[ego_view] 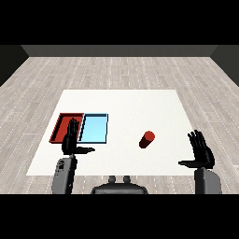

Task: Pick the red can and put it in the red box

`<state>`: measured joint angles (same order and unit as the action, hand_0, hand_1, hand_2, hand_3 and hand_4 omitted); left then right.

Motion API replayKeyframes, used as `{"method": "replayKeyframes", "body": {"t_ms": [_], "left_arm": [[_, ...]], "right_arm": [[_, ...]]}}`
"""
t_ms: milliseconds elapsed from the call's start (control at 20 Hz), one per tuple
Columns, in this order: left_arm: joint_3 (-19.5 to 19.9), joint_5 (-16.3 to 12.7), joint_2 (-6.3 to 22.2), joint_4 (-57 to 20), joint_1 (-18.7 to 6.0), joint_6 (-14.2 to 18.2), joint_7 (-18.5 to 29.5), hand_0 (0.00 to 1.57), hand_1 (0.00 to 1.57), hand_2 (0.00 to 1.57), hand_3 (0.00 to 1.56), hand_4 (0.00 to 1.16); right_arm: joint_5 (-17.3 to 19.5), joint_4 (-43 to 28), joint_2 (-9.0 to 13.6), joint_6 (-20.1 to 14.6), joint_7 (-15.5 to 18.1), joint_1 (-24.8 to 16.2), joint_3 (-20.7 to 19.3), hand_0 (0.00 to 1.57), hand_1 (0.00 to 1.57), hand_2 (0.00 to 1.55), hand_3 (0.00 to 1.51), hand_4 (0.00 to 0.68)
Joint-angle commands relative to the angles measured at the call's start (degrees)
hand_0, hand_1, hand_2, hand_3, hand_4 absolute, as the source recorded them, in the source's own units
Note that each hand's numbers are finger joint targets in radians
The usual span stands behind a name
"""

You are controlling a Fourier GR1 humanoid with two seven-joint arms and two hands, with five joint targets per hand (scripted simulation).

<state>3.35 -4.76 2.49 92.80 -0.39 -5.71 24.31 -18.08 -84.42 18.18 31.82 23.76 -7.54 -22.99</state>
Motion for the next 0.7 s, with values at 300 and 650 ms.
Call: {"method": "replayKeyframes", "body": {"t_ms": [300,650], "left_arm": [[1.77,-1.52,0.32,-1.25,-2.05,0.45,0.01,0.0,0.0,0.0,0.0,0.0],[0.98,-1.57,0.0,-1.7,4.59,-2.53,6.96,0.0,0.0,0.0,0.0,0.0]], "right_arm": [[3.22,2.69,-2.57,-4.05,-4.71,7.54,2.59,0.0,0.0,0.0,0.0,0.0],[2.74,3.74,-3.66,-1.93,-4.95,6.44,3.57,0.0,0.0,0.0,0.0,0.0]]}}
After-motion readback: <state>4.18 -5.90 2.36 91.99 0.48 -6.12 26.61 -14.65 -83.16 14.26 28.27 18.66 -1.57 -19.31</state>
